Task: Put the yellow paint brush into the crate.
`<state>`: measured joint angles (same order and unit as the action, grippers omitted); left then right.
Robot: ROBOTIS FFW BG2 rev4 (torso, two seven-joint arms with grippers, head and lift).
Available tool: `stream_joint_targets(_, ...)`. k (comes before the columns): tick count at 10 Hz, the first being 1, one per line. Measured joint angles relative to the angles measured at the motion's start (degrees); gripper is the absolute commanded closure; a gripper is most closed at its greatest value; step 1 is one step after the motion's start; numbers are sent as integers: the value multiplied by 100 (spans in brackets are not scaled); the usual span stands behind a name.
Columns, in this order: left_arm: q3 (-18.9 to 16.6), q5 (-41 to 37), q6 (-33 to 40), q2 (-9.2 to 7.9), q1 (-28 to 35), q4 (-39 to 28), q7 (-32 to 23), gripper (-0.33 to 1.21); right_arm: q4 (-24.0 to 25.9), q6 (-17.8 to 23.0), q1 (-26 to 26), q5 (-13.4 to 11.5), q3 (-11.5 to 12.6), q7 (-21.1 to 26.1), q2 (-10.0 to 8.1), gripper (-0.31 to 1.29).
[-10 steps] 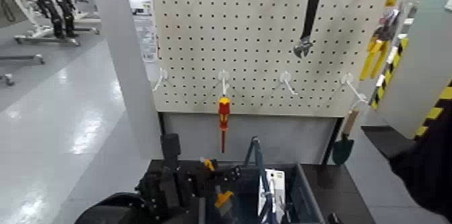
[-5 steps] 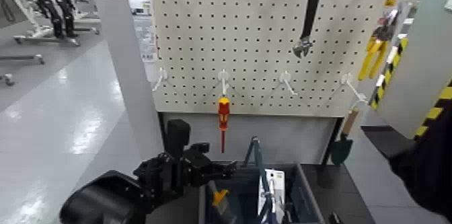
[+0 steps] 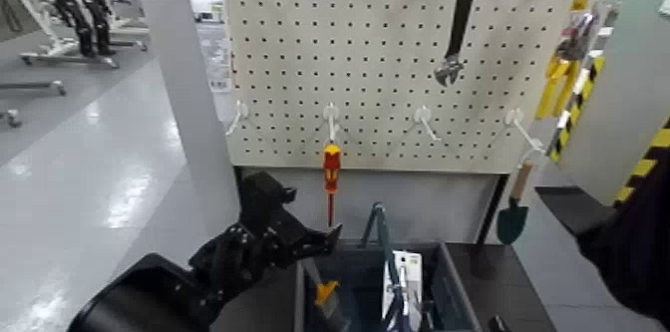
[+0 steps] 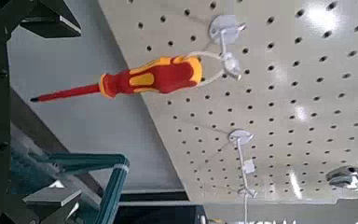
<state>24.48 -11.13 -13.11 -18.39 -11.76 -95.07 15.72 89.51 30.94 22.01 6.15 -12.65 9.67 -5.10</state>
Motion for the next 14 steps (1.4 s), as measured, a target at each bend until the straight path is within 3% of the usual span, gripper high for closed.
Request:
stream_joint_targets(2,-320,353,661,94,540,-162,-329,11,-4,22,5,9,15,-8,0,13)
stream_joint_targets(5,-879,684,1372,393,1372,-215,-656,11,17,9,19,6,25,-9,-2,13)
stream_joint_targets(8,-1108,693,2246,592,2278,-252,-2080,11,34,14,32,0,31,-9,-1,13)
stream_joint_targets(14,-1411,728,2632,658,3099,-462,-2227,11,75,7,66,-84,85,-9,28,13)
